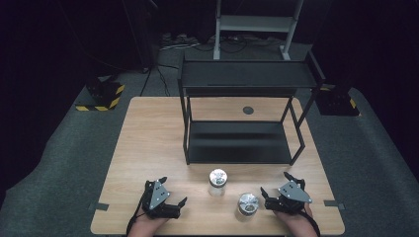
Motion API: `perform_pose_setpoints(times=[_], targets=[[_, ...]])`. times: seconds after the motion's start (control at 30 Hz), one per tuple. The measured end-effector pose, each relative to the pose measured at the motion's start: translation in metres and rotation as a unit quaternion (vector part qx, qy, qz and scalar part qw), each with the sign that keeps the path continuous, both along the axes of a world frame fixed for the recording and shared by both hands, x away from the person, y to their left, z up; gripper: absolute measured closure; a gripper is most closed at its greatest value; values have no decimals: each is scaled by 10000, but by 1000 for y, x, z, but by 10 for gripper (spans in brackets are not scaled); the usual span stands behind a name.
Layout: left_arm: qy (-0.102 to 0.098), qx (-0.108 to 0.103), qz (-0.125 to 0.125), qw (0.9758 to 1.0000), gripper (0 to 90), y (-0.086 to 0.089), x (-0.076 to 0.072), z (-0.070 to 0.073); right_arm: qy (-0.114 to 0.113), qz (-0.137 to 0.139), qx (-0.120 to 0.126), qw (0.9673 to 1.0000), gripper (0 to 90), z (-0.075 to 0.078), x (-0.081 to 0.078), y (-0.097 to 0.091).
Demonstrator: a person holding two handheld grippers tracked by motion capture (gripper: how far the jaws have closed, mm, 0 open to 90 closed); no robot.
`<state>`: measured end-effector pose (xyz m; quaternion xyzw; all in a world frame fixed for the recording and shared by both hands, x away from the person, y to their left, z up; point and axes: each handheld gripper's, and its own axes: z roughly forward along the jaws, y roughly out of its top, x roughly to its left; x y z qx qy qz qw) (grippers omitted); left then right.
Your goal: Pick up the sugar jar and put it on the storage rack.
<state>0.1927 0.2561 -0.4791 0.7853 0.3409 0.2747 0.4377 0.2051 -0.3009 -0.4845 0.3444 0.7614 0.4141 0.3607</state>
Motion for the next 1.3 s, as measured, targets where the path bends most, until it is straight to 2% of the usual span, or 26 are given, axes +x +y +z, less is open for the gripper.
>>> perform_pose_setpoints(times=[0.2, 0.47, 0.77, 0.93, 1.07, 1.3], targets=[[-14, 127, 31, 9999, 7, -5, -1, 1, -22, 1, -89, 10000, 2, 0, -1, 3], [-15, 160, 54, 9999, 7, -7, -1, 1, 17, -29, 3, 10000, 0, 0, 0, 1], [-14, 72, 89, 9999, 6, -4, -2, 1, 58, -57, 29, 10000, 0, 1, 1, 0], [31, -136, 116, 9998, 6, 1, -2, -1, 50, -91, 33, 9999, 0, 1, 2, 0], [30, -188, 107, 9998, 5, 2, -3, 0, 48, -104, 46, 9999, 0, 1, 1, 0], [-153, -485, 97, 9987, 5, 6, -10, 8, 52, -92, 45, 9999, 0, 1, 2, 0]])
